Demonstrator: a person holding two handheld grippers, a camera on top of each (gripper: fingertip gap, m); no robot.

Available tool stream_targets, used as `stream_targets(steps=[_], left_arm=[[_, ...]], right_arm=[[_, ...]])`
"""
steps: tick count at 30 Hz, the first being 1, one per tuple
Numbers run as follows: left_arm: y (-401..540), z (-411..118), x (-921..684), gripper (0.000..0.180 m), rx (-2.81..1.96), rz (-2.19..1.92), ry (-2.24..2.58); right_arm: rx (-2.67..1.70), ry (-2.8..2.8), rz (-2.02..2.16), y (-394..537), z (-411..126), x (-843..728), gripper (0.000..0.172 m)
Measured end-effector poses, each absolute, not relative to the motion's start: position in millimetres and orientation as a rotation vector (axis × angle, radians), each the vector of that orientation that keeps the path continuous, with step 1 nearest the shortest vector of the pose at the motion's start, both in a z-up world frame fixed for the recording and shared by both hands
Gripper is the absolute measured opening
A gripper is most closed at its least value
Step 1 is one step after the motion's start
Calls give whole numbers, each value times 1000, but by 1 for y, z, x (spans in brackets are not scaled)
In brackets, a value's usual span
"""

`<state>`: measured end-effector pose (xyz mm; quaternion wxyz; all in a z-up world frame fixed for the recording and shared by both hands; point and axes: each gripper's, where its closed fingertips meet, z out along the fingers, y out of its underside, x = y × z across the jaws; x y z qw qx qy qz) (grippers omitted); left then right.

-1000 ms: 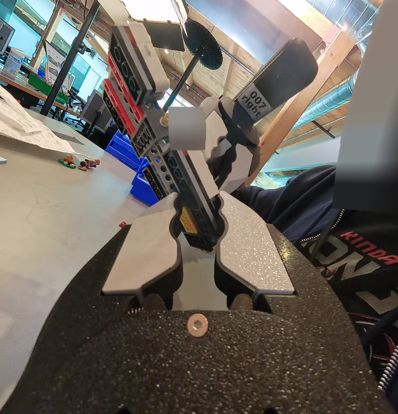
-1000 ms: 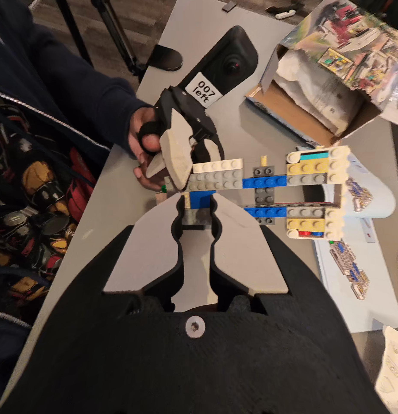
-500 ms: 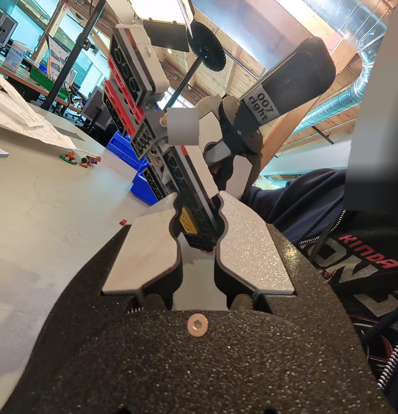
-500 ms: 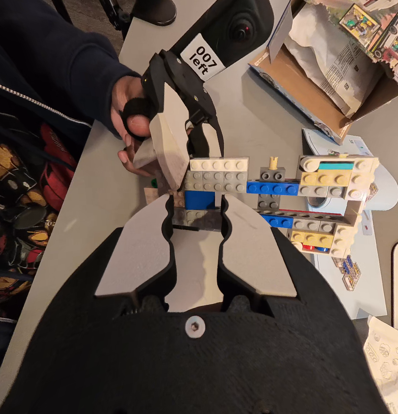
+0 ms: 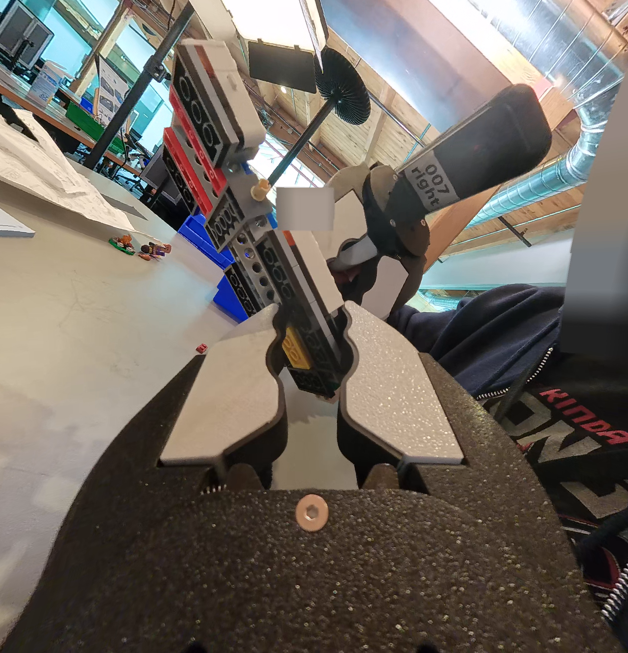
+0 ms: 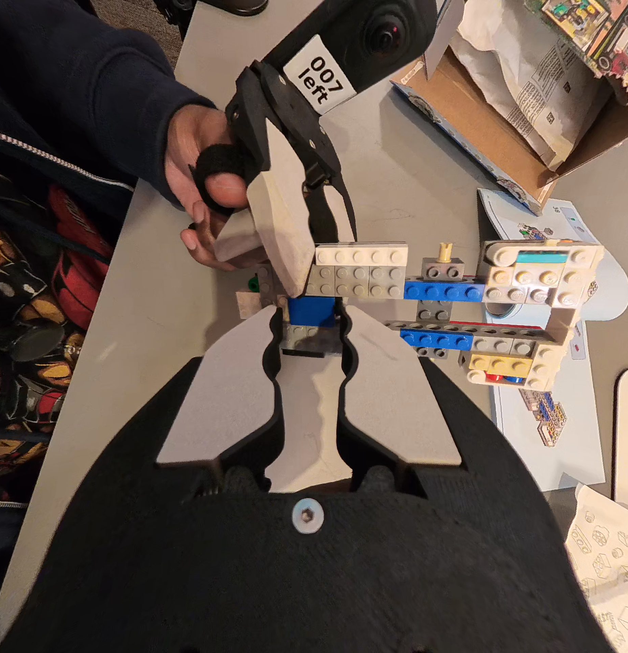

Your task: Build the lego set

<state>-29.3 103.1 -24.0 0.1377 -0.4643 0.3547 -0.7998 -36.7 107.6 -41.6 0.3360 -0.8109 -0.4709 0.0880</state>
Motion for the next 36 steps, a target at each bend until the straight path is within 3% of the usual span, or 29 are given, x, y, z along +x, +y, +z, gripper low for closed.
stream_targets(steps=[15,20,25,36], left_arm=[[114,-22,-31,28,-1360,-2363,917],[118,-17,-35,28,-1313,-2367,881],[115,-5,-40,28,-1200,-2445,863],[96,1,-44,28,-1067,-2379,1000]], right_arm=[[-2073,-1101,268,113,-33,-35,36],[-2052,-641,539,112,-24,-20,37],[-1987,-183,962,110,-40,-13,54],[-1845,-126,1185,100,-30,-32,57]])
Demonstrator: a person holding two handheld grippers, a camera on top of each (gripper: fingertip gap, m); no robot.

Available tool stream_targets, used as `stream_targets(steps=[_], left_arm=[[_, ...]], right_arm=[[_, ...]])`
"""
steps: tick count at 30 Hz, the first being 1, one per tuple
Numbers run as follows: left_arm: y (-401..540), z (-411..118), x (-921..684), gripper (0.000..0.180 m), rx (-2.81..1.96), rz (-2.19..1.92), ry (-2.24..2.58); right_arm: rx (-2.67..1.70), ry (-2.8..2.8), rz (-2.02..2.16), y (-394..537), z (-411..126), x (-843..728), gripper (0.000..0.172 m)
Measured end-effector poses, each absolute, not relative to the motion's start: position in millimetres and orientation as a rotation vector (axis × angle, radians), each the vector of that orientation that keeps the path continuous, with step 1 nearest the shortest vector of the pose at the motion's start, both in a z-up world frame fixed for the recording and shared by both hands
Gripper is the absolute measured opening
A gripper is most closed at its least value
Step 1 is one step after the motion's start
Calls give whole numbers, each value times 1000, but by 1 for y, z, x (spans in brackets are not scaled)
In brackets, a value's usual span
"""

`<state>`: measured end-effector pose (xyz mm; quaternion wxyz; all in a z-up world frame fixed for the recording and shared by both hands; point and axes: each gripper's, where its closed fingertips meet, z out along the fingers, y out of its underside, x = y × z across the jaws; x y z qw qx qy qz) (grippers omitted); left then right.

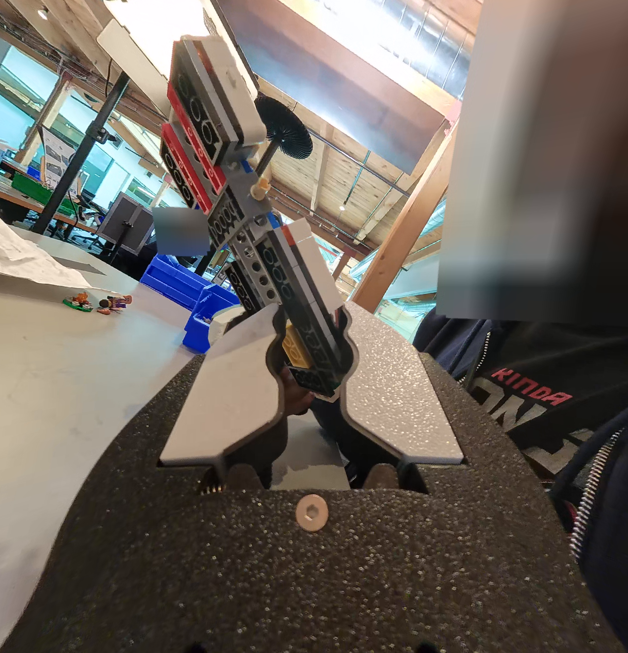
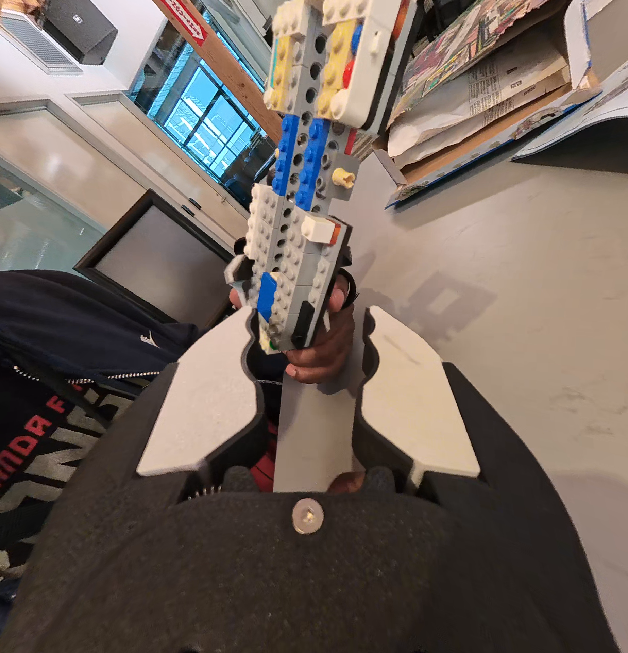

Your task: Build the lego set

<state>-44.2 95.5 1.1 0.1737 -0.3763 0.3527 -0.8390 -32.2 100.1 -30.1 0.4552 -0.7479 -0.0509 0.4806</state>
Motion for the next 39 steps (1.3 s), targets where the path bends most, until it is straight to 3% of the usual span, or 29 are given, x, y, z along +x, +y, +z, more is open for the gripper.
stream_targets(steps=[5,11,30,39], left_arm=[[90,0,-44,28,-1042,-2346,1050],[86,-1,-43,28,-1029,-2334,1083],[80,-27,-29,32,-1234,-2064,1227],[80,-27,-29,24,-1305,-2010,1286]], right_arm=[[-1841,-157,1203,99,-32,-42,55],[-1795,-202,1257,95,-28,-47,37],[-1687,-270,1172,87,-21,-34,25],[-1753,-333,1135,83,-37,-40,23]])
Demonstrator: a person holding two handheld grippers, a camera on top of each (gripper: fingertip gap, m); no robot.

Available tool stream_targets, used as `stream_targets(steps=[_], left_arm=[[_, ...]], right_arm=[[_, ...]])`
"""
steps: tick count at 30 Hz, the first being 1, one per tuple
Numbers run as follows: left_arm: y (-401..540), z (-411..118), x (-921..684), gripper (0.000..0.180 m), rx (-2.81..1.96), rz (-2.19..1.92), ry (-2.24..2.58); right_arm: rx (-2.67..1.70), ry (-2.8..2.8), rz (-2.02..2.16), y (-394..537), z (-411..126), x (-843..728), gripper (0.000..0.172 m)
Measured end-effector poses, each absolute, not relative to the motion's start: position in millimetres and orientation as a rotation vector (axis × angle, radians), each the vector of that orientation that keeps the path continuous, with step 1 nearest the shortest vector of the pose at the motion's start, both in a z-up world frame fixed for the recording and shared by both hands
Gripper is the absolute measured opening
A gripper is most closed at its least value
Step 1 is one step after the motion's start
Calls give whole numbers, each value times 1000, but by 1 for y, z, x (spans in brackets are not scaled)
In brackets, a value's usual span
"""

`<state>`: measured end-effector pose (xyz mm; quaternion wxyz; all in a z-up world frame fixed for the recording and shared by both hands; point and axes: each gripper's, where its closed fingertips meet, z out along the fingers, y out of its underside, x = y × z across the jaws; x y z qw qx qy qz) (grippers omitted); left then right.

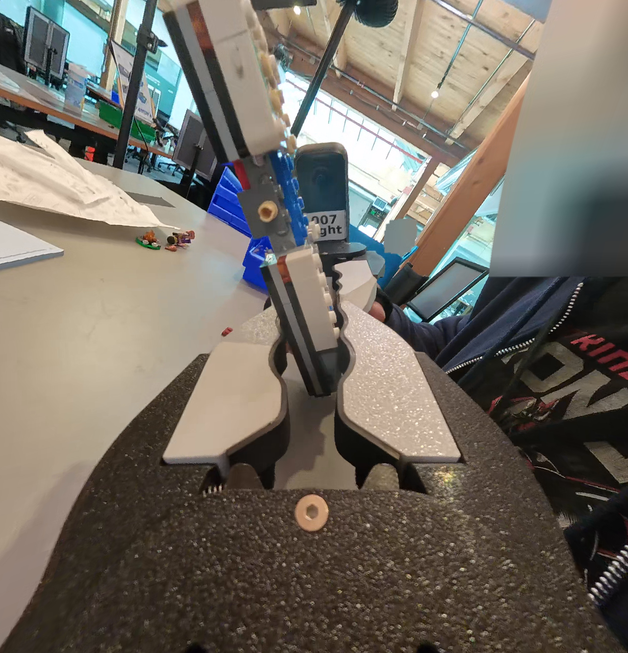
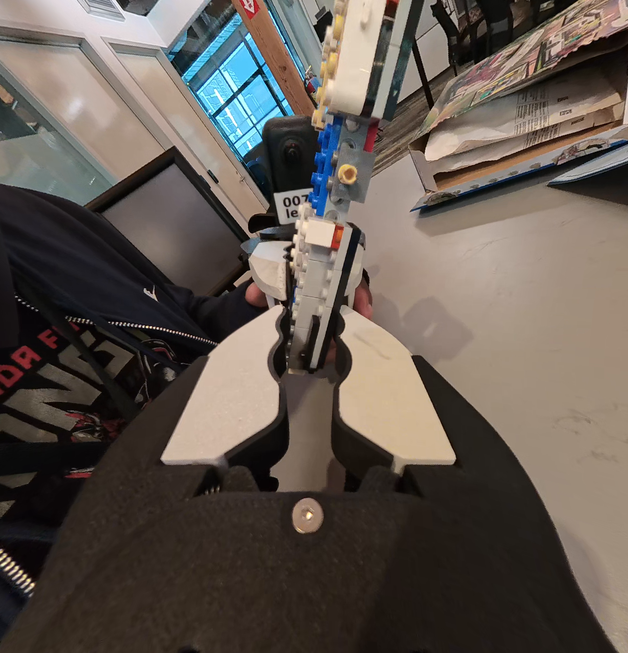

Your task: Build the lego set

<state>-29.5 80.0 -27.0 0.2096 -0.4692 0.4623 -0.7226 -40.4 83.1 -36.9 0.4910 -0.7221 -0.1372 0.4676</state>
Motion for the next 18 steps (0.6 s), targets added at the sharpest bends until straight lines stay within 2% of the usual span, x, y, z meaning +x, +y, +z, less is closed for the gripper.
stream_targets(steps=[13,18], left_arm=[[77,-27,-29,22,-1293,-1960,1337],[75,-31,-30,28,-1314,-1915,1419]], right_arm=[[-1770,-393,1045,83,-40,-43,20],[-1770,-400,1029,83,-40,-41,19]])
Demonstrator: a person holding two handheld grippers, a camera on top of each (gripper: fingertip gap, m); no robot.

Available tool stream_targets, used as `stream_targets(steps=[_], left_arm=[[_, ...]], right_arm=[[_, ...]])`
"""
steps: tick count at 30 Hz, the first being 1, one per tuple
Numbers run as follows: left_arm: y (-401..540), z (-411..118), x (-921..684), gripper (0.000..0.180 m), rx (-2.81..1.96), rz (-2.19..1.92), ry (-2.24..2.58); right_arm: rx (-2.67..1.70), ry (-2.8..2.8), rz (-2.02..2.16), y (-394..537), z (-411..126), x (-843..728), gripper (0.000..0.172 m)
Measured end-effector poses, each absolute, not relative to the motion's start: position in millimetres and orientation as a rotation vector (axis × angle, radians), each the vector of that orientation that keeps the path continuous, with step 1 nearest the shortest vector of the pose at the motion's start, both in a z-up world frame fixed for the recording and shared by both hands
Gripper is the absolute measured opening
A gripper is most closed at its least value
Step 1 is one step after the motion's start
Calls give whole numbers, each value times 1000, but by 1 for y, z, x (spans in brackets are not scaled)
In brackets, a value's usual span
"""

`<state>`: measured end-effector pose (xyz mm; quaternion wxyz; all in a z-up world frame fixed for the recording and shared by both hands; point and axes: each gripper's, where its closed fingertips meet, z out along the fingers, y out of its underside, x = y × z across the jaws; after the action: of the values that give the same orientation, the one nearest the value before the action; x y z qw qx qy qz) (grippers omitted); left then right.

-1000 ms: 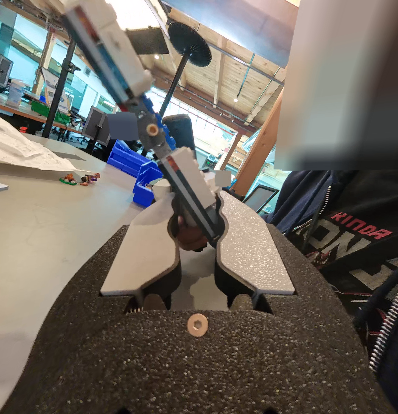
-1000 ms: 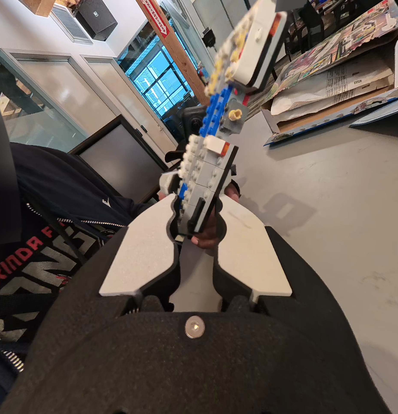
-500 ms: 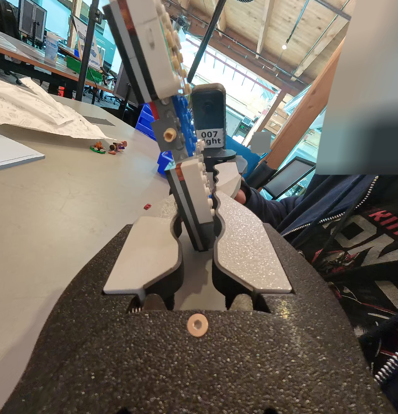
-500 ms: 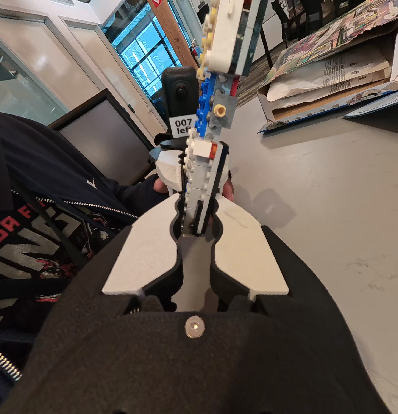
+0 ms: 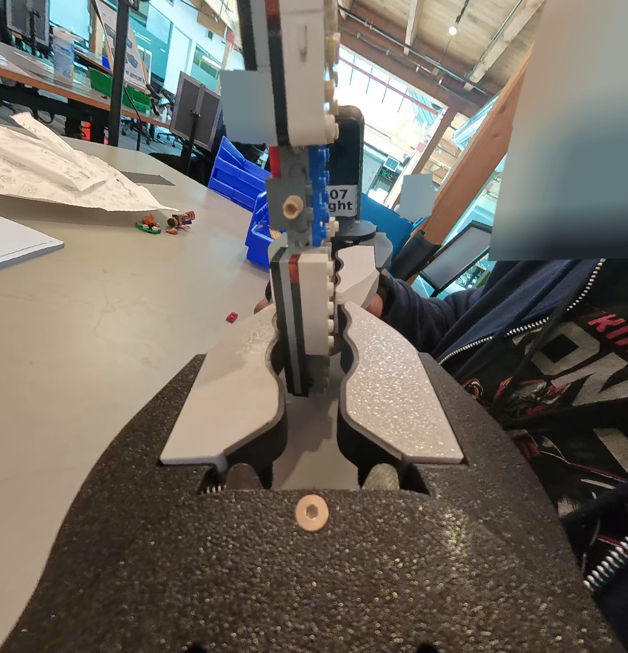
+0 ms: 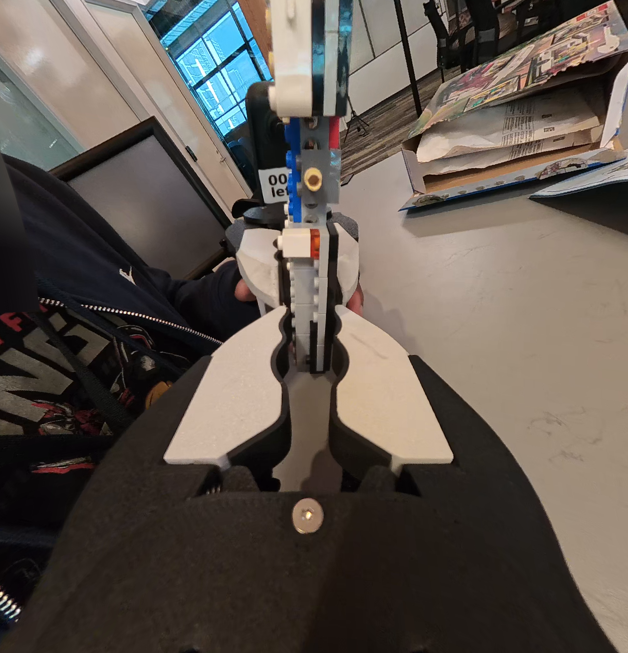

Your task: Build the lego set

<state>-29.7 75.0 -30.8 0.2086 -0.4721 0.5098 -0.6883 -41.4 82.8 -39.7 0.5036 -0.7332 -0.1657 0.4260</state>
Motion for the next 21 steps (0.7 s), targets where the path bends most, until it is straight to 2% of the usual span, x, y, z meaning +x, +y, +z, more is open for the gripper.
stream_targets(steps=[14,21], left_arm=[[69,-40,-38,32,-1304,-1794,1660],[68,-39,-41,22,-1266,-1802,1704]], right_arm=[[-1782,-428,1064,79,-42,-44,19],[-1759,-451,1089,77,-39,-47,19]])
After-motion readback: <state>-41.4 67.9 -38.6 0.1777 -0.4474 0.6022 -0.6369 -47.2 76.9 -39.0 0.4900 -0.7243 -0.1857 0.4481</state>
